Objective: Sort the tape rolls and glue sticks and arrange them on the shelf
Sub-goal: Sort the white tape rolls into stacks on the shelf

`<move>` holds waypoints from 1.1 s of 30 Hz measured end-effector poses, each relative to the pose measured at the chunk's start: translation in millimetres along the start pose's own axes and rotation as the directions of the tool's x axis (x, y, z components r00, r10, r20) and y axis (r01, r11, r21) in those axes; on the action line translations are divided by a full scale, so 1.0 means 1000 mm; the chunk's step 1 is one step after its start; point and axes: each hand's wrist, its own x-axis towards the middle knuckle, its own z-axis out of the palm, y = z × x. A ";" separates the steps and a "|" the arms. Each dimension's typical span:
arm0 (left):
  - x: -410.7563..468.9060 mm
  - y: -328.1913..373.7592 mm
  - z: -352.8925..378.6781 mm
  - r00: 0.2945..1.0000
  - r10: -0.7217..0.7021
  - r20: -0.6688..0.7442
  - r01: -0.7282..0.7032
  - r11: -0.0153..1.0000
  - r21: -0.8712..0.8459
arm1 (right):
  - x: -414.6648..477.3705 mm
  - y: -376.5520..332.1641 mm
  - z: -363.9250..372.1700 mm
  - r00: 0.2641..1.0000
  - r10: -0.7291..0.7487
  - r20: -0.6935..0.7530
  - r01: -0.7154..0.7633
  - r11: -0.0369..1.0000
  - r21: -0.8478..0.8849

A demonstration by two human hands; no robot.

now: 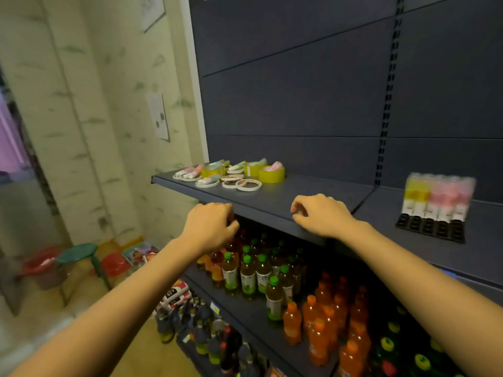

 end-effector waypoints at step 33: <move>0.247 -0.197 0.186 0.974 -0.103 0.200 0.144 0.968 -0.205 | 0.319 0.005 0.105 0.929 0.360 0.088 -0.324 0.904 -0.281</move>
